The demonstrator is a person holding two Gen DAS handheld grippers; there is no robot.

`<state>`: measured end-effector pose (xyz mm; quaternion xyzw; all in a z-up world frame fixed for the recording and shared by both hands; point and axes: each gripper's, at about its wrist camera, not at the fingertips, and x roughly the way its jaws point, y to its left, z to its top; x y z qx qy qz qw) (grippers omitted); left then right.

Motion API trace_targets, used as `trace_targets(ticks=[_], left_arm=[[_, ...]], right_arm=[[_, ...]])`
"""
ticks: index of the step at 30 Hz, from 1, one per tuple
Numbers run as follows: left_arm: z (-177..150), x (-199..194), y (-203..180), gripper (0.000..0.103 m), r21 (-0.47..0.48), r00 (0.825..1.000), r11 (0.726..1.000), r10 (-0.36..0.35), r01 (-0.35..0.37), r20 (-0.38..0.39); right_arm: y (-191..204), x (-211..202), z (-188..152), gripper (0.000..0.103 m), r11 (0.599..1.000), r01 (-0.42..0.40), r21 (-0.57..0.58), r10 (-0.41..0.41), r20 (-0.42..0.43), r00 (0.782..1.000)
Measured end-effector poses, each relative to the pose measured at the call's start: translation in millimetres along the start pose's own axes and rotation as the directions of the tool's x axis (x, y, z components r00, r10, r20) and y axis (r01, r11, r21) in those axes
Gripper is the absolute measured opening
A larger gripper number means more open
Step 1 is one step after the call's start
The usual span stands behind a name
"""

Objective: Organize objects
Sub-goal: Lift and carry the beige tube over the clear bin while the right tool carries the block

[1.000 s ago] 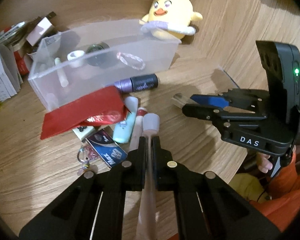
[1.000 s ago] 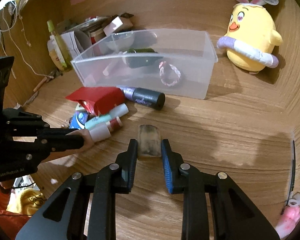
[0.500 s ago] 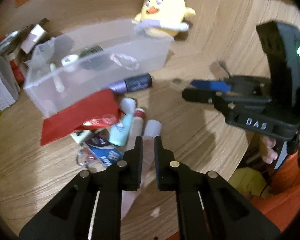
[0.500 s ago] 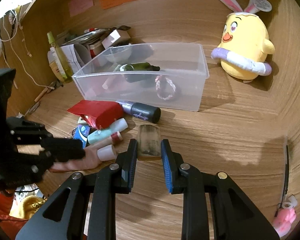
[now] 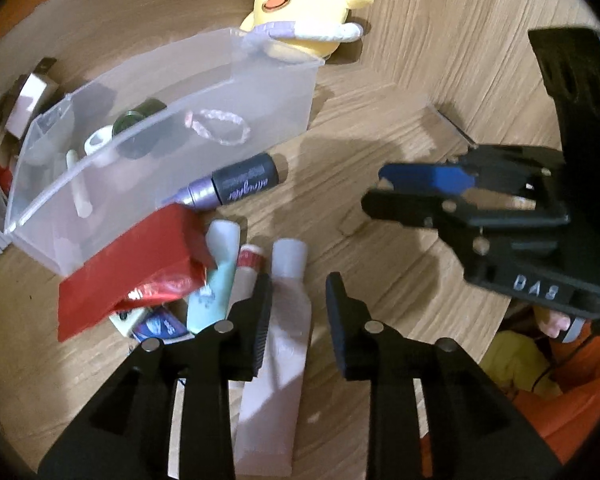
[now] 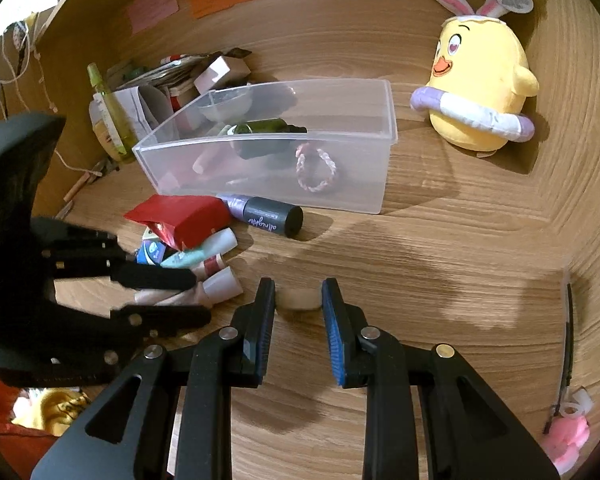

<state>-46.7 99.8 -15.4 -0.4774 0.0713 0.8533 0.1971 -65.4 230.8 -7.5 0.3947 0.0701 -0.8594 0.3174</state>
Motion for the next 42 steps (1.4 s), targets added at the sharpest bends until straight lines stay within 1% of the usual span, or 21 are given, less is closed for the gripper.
trace_targets(ticks=[2,8,11,12,13,15,16,18,20,25,30,31,34,36,39,42], left_arm=[[2,1,-1,0.037,0.008,1.000,1.000,0.002,-0.002,0.001],[6,16,-2,0.037,0.007,0.999,1.000,-0.009,0.009,-0.036],[8,21,-2,0.037,0.007,0.999,1.000,-0.012,0.012,-0.044],[9,22,-2,0.037,0.005,0.999,1.000,-0.013,0.013,-0.044],[9,23,-2,0.036,0.003,0.999,1.000,-0.012,0.012,-0.036],[10,23,-1,0.023,-0.001,1.000,1.000,-0.007,0.007,-0.028],[10,23,-1,0.020,-0.002,1.000,1.000,-0.005,0.005,-0.025],[10,22,1,0.020,-0.015,1.000,1.000,-0.011,0.011,-0.016],[11,18,3,0.020,-0.023,1.000,1.000,-0.005,0.005,0.001],[9,-2,11,0.020,-0.058,0.999,0.998,-0.002,0.005,0.054],[9,-28,23,0.020,-0.102,0.993,0.995,0.001,0.011,0.117],[9,-34,25,0.020,-0.112,0.991,0.994,0.001,0.014,0.132],[11,-50,30,0.020,-0.131,0.984,0.991,0.004,0.020,0.179],[11,-60,33,0.020,-0.140,0.979,0.990,0.003,0.026,0.206],[11,-70,35,0.020,-0.148,0.972,0.988,-0.020,0.055,0.233],[12,-82,35,0.020,-0.153,0.963,0.987,-0.010,0.052,0.268]], right_arm=[[1,1,-2,0.022,1.000,0.004,-0.009,-0.004,-0.007,1.000],[-1,10,-8,0.023,1.000,0.002,-0.016,-0.003,-0.050,0.999],[-1,17,-11,0.026,1.000,0.017,-0.020,-0.019,-0.076,0.997],[-2,18,-12,0.026,1.000,0.009,-0.015,-0.010,-0.073,0.997],[-3,19,-12,0.026,1.000,0.007,-0.012,-0.008,-0.076,0.997],[-2,20,-12,0.026,1.000,0.012,-0.018,-0.013,-0.073,0.997],[-2,21,-13,0.026,1.000,0.014,-0.018,-0.015,-0.070,0.997],[-2,21,-13,0.025,1.000,0.001,-0.010,-0.001,-0.072,0.997],[-3,22,-14,0.025,1.000,-0.015,-0.003,0.014,-0.078,0.997],[3,19,-15,0.026,0.999,-0.027,-0.020,0.025,-0.095,0.995],[7,23,-18,0.026,0.999,0.003,-0.036,-0.006,-0.092,0.996],[8,23,-18,0.023,0.999,0.008,-0.034,-0.011,-0.091,0.996],[8,25,-15,0.022,1.000,0.019,-0.023,-0.021,-0.088,0.996],[9,23,-13,0.022,1.000,0.020,-0.015,-0.021,-0.077,0.997],[10,15,-5,0.022,1.000,0.021,-0.013,-0.022,-0.046,0.999],[12,3,5,0.022,1.000,0.028,-0.015,-0.028,-0.002,1.000]])
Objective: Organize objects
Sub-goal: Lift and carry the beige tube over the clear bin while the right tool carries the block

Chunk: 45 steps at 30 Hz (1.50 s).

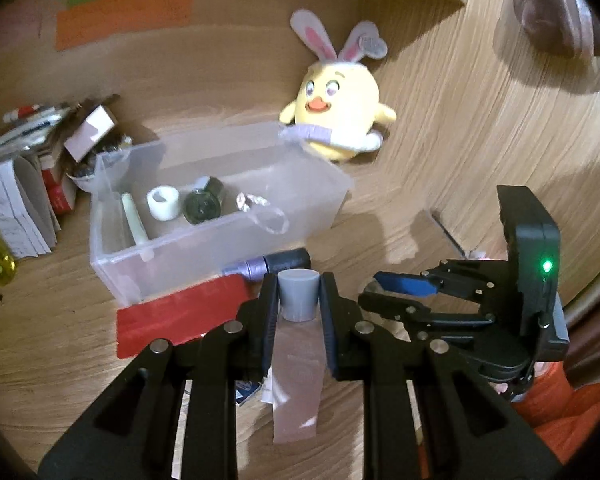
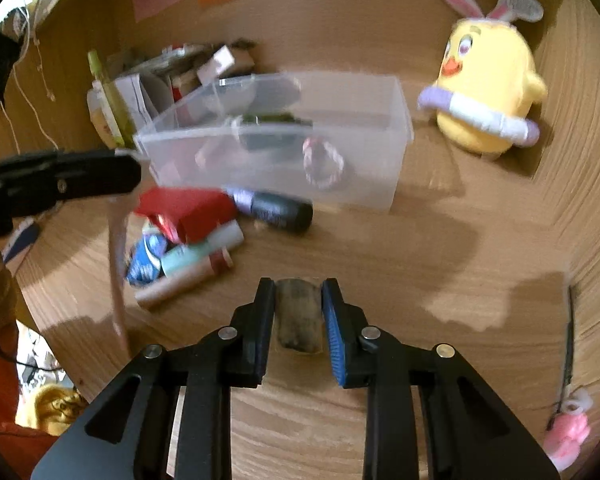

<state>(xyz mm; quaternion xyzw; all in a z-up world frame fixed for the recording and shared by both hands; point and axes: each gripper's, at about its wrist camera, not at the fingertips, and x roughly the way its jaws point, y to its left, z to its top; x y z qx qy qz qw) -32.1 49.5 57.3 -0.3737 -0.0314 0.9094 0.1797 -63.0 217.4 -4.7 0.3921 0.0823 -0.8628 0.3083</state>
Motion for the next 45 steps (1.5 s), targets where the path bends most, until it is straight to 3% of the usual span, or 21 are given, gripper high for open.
trace_targets(ticks=[13,37,45], left_arm=[[22,-33,-1,0.020,0.003,0.993,1.000,0.003,-0.003,0.121],[88,-60,41,0.020,-0.110,0.959,0.993,0.078,-0.050,0.272],[105,-40,44,0.020,-0.124,0.946,0.982,0.174,-0.145,0.273]], right_arm=[[4,-28,38,0.022,1.000,0.020,0.009,-0.021,0.143,0.989],[0,-34,95,0.022,1.000,-0.008,-0.003,0.009,0.252,0.968],[-7,-20,117,0.022,1.000,-0.002,0.003,0.002,0.257,0.966]])
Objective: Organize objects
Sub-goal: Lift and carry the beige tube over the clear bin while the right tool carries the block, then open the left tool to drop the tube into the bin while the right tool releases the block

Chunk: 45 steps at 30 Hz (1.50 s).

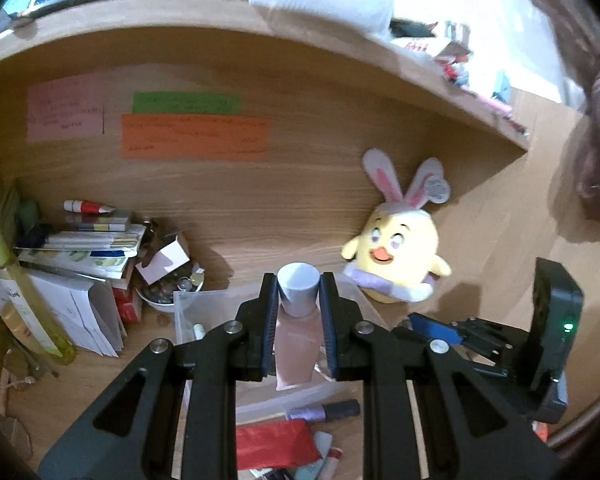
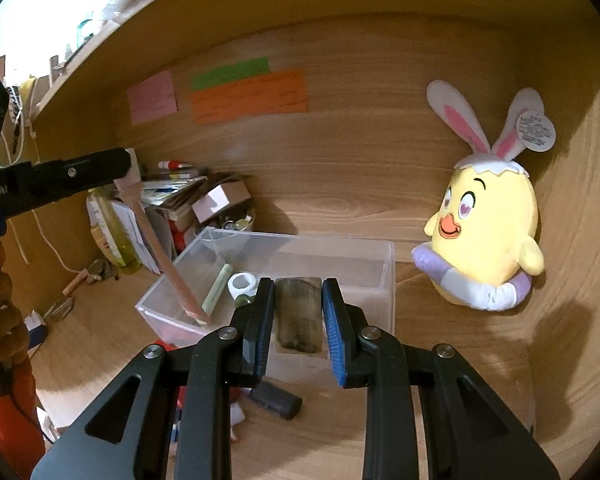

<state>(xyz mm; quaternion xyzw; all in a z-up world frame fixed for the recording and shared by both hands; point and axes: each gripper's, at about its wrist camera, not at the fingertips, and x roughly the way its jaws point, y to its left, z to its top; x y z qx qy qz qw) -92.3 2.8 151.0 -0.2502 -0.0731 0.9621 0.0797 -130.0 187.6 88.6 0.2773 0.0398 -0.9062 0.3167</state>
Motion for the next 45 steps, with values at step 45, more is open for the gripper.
trace_targets(ticks=[45], left_arm=[[-51,69,41,0.058,-0.032,0.981,0.997,0.069,-0.077,-0.183]], right_arm=[[-1,60,-8,0.045,1.000,-0.021,-0.023,0.017,-0.130,0.991]])
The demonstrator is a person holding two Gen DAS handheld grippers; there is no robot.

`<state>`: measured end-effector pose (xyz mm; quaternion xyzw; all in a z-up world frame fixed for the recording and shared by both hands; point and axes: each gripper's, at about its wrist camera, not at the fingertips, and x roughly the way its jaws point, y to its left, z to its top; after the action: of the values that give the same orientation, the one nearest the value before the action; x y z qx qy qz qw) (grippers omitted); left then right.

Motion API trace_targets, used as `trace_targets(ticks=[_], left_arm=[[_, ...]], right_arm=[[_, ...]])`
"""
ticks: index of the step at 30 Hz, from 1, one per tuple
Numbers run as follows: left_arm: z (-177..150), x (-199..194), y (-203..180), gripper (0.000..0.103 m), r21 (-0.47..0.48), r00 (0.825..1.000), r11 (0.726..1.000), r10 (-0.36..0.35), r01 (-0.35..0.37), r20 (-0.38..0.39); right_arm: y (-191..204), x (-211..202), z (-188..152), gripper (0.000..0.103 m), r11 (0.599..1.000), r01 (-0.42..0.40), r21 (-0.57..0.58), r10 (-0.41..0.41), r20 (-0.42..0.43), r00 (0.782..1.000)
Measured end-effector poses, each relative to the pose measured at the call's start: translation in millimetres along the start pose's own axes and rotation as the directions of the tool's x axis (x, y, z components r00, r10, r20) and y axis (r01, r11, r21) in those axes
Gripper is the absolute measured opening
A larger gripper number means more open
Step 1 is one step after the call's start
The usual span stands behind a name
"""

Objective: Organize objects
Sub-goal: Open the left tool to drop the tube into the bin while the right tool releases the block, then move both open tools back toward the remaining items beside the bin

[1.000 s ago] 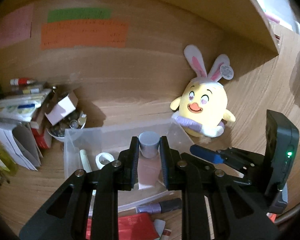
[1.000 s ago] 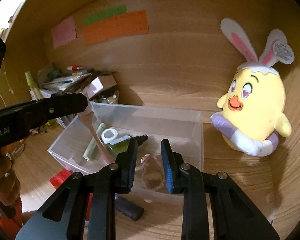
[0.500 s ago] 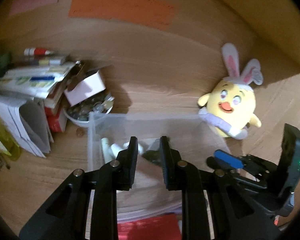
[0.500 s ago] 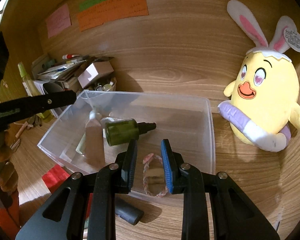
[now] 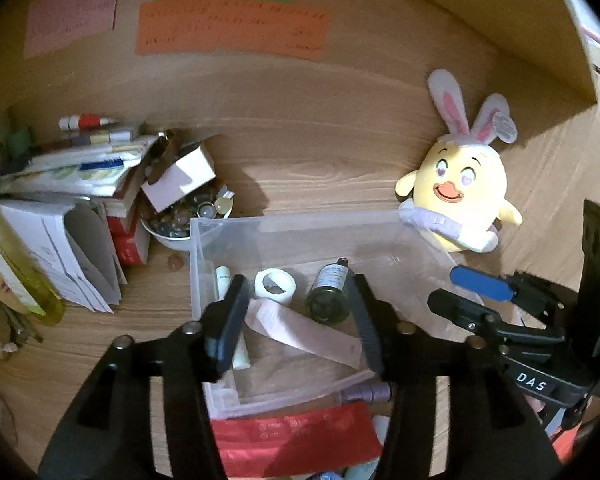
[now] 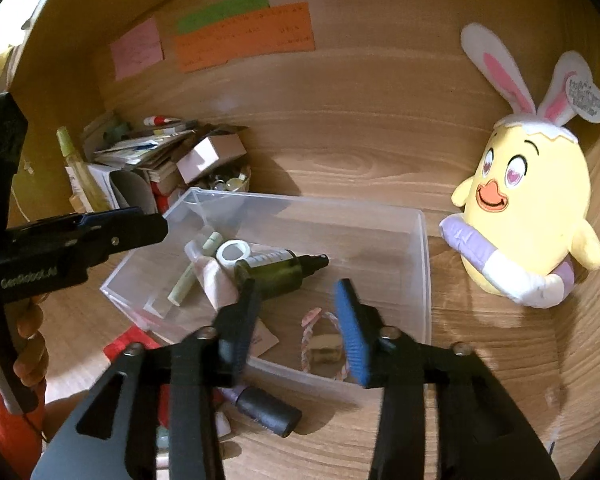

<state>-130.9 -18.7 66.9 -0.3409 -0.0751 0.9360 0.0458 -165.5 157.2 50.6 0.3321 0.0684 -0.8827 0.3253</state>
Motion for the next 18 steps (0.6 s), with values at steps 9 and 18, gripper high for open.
trace_targets(ticks=[9,18], left_arm=[[-12,-25,-1,0.086,0.014,0.999,0.999,0.029,-0.030,0.037],[-38,-33,7,0.092,0.024,0.998,0.998,0.055,-0.055,-0.007]], right_arm=[[11,-30,-7,0.068,0.999,0.023,-0.035,-0.021,0.062,0.998],[14,-41,-30,0.068,0.999,0.018,-0.035,-0.017,0.040,0.999]])
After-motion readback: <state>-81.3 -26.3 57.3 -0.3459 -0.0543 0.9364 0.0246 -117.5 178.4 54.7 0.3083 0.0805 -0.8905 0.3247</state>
